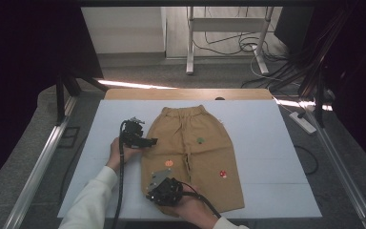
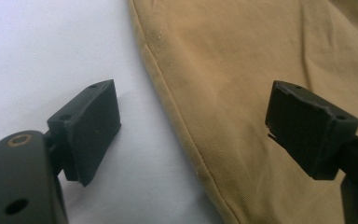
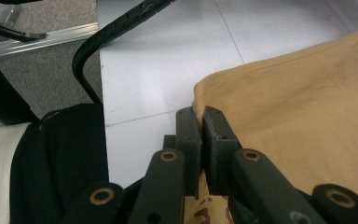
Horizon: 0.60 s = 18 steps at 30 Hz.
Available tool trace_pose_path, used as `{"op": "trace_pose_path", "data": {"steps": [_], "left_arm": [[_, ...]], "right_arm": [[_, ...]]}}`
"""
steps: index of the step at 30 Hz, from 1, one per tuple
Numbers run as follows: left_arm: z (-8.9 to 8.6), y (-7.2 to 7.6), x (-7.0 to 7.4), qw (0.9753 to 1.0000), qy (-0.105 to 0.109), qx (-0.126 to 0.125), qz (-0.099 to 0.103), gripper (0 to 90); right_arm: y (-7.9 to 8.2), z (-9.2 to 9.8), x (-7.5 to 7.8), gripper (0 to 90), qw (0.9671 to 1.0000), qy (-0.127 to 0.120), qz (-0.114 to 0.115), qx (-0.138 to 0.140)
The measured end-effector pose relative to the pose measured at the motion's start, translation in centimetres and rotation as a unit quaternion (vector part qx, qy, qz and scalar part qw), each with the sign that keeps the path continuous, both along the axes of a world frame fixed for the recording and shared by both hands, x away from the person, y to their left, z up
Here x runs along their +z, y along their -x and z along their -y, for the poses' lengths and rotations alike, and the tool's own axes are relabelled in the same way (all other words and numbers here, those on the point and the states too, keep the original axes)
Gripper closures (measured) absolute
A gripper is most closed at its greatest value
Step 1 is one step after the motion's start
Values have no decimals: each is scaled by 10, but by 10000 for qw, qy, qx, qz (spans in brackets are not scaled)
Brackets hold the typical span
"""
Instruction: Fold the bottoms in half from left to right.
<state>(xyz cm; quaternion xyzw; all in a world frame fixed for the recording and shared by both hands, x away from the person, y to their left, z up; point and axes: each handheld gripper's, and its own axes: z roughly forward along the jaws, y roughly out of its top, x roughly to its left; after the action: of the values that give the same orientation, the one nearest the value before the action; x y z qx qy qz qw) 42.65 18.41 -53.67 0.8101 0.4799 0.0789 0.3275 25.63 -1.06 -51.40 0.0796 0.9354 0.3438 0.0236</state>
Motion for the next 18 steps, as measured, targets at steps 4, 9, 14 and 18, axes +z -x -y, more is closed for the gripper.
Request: {"op": "trace_pose_path", "data": {"steps": [4,9,14,18], "left_arm": [[2,3,0,10000,-37,-64,47,223],[10,8,2,9995,-84,-296,54,374],[7,8,1,9994,50,-353,35,688],[6,7,0,9988,220,-431,-28,815]], "right_arm": [[0,0,0,856,10000,-2,-5,0],[0,-1,-1,856,10000,-40,-15,-3],[0,0,0,857,10000,-51,-33,-1],[0,0,-1,856,10000,-39,-47,2]]}}
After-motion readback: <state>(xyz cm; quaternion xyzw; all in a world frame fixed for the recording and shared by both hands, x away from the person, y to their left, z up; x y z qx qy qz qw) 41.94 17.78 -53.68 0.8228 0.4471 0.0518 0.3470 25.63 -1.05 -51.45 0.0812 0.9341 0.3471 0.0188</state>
